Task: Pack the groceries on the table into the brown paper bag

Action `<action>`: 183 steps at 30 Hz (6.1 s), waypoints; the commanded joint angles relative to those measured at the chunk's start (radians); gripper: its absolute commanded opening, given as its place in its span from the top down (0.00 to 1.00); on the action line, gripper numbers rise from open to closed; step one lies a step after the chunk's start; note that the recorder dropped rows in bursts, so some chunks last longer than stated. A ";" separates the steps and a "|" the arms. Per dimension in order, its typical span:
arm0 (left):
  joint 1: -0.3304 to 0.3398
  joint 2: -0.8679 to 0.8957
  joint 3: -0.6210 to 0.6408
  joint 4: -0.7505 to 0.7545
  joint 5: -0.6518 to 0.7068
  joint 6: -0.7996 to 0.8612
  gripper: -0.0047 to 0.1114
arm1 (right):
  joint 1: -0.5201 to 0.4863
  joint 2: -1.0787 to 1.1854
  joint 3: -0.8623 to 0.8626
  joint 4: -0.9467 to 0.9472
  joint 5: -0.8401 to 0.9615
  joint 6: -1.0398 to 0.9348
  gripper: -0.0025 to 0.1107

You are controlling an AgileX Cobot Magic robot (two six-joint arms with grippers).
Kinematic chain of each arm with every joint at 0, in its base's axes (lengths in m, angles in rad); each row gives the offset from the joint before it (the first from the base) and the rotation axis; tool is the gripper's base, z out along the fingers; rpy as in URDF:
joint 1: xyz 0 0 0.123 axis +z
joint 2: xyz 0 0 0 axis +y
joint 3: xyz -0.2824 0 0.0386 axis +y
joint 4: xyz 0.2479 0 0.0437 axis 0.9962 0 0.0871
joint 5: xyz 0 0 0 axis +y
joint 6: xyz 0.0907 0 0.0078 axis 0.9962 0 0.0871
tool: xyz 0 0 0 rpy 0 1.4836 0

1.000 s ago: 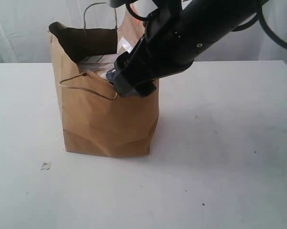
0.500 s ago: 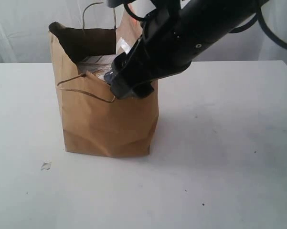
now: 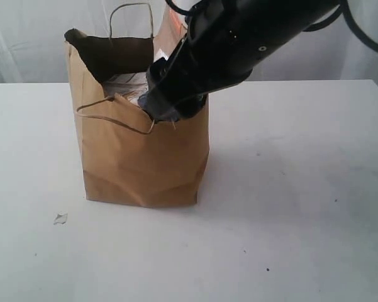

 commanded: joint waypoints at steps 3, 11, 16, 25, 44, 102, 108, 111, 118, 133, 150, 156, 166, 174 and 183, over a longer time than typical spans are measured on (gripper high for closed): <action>0.000 -0.005 0.003 -0.007 -0.003 -0.001 0.96 | -0.003 -0.011 -0.014 -0.004 -0.005 -0.011 0.30; 0.000 -0.005 0.003 -0.007 -0.003 -0.001 0.96 | -0.003 -0.011 -0.014 -0.010 -0.020 -0.011 0.30; 0.000 -0.005 0.003 -0.007 -0.003 -0.001 0.96 | -0.003 -0.013 -0.014 -0.024 -0.054 -0.011 0.30; 0.000 -0.005 0.003 -0.007 -0.003 -0.001 0.96 | -0.003 -0.014 -0.015 -0.042 -0.072 -0.007 0.30; 0.000 -0.005 0.003 -0.007 -0.003 -0.001 0.96 | -0.003 -0.044 -0.015 -0.061 -0.210 -0.008 0.32; 0.000 -0.005 0.003 -0.007 -0.003 -0.001 0.96 | -0.003 -0.921 1.235 -0.004 -0.911 0.123 0.98; 0.000 -0.005 0.003 -0.007 -0.003 -0.001 0.96 | -0.003 -0.980 1.404 -0.004 -1.067 0.123 0.98; 0.000 -0.005 0.003 -0.007 -0.003 -0.001 0.96 | -0.003 -1.000 1.432 -0.004 -1.060 0.123 0.98; 0.000 -0.005 0.003 -0.007 -0.003 -0.001 0.96 | -0.006 -1.148 1.440 -0.053 -0.939 0.123 0.98; 0.000 -0.005 0.003 -0.007 -0.003 -0.001 0.96 | -0.202 -1.463 1.442 -0.150 -0.712 0.123 0.98; 0.000 -0.005 0.003 -0.007 -0.003 -0.001 0.96 | -0.302 -1.463 1.442 -0.145 -0.628 0.123 0.98; 0.000 -0.005 0.003 -0.007 -0.003 -0.001 0.96 | -0.302 -1.463 1.442 -0.145 -0.630 0.121 0.98; 0.000 -0.005 0.003 -0.007 -0.003 -0.001 0.96 | -0.302 -1.463 1.442 -0.133 -0.650 0.126 0.98; 0.000 -0.005 0.003 -0.007 -0.003 -0.001 0.96 | -0.302 -1.463 1.442 -0.139 -0.658 0.317 0.98; 0.000 -0.005 0.003 -0.007 -0.003 -0.001 0.96 | -0.302 -1.463 1.442 -0.139 -0.658 0.328 0.98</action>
